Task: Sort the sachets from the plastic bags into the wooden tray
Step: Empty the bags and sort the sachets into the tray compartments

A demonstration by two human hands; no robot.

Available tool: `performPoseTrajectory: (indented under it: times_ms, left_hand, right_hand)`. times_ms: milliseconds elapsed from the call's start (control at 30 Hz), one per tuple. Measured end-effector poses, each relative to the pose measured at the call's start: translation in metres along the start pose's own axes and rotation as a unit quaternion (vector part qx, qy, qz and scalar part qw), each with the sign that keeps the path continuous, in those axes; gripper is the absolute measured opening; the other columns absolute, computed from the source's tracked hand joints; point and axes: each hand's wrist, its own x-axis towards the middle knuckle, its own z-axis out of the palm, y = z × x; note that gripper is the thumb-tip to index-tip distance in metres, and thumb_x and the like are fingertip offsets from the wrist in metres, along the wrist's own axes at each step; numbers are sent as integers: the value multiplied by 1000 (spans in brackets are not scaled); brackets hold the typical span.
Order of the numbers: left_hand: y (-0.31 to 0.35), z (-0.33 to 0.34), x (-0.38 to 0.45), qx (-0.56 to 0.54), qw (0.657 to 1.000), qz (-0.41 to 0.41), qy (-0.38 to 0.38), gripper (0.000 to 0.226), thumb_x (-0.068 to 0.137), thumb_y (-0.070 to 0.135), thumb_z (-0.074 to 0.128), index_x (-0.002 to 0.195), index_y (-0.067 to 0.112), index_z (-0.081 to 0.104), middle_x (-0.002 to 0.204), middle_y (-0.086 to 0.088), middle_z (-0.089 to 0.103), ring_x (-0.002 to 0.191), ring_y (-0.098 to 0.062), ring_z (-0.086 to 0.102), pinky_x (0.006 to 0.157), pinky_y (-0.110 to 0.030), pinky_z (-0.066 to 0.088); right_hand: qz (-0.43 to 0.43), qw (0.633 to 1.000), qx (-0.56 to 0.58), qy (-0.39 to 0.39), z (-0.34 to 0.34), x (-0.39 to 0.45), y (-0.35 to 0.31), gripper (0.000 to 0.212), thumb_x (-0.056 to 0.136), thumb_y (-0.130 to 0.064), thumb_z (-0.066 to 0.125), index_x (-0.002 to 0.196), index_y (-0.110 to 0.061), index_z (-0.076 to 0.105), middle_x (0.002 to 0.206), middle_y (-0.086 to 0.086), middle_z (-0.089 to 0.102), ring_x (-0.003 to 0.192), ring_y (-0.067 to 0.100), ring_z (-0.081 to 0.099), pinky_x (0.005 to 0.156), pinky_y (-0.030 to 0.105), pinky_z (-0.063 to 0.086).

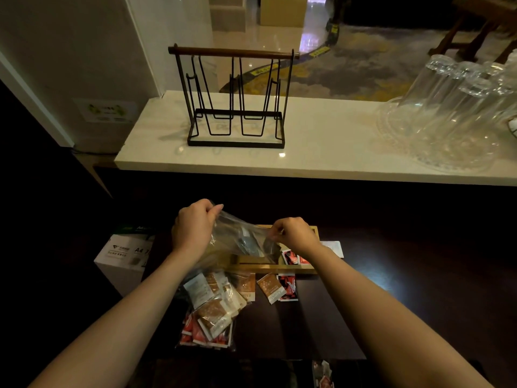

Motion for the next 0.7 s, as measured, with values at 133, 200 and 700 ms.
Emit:
performPoseTrajectory:
  times_ms: [133,200,700]
  left_hand:
    - [-1,0,2,0,1000,17,5,33,90,40,55,69,16,62,58,2,58,59,-20,59,51,-27,36]
    - [-2,-1,4,-4,1000,23,13,32,90,40,55,68,18,61,61,0,61,61,-21,60,52,-28,37]
    - [17,-12,1,-13,999,37,17,26,87,42,59,75,20,59,59,5,60,55,-9,57,46,-23,34]
  right_hand:
    - [-6,1000,1,11,0,0,-2,11,88,-15,62,97,-16,68,101,3,69,90,16,64,77,31,56]
    - [-10,1000,4,16,0,2,-4,11,88,-12,62,95,-13,69,99,6,70,90,19,65,76,33,55]
    - [-19,998,29,46,2,-2,-11,10,87,-10,63,95,-9,69,97,8,70,90,19,64,82,34,54]
